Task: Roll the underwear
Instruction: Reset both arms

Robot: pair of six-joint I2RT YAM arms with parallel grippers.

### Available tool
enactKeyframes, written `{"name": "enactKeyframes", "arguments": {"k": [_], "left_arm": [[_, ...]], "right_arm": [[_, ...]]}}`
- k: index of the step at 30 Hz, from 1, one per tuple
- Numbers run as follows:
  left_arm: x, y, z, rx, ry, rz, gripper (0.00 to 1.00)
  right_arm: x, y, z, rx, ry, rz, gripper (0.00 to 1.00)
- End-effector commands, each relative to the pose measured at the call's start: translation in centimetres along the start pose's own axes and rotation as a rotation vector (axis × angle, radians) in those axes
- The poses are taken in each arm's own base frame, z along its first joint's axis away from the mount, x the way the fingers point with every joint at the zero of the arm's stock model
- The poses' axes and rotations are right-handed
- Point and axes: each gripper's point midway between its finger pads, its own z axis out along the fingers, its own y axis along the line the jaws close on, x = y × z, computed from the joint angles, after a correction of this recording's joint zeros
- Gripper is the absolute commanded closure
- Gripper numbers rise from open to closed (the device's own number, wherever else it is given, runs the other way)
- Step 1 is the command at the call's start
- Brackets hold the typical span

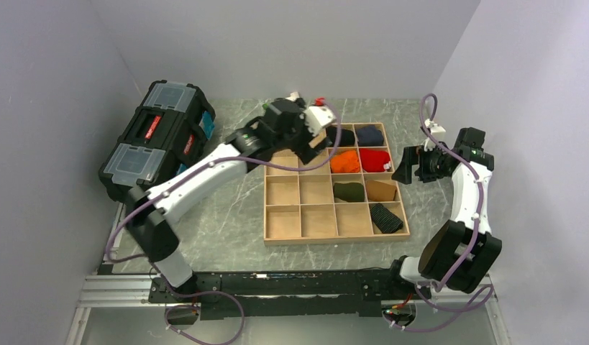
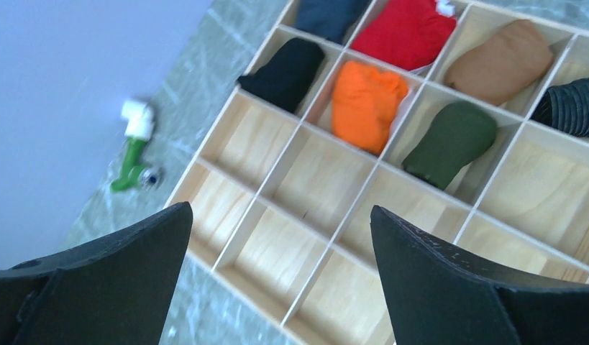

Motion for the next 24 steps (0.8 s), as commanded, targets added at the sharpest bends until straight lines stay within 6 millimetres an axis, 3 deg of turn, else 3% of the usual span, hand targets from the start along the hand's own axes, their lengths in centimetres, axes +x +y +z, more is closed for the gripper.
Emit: {"name": "enactKeyframes", "arguments": {"k": [1, 8, 13, 16, 24], "left_arm": [[0.1, 3.9, -5.5, -0.119, -0.071, -0.046, 0.01], [4.2, 7.8, -14.8, -0.315, -0.098, -0.074, 0.01], [7.7, 9.8, -20.3, -0.459, -0.06, -0.118, 0.01], [9.9, 10.6, -23.1, -0.54, -0.049, -0.155, 0.01], [14.6, 11.1, -27.9, -0.722, -0.029, -0.241, 0.01]], "right_arm": [[-4.5, 0.4, -2.4, 0.062, -0.181, -0.082, 0.0], [-7.3, 1.8, -4.2, 0.085, -0.346, -0.125, 0.0], [-7.5, 2.7, -4.9, 0.095, -0.418, -0.096, 0.0], [-7.5, 3.3, -5.2, 0.093, -0.456, -0.1, 0.0], [-8.1, 4.2, -5.9, 0.094, -0.539, -0.091, 0.0]]}}
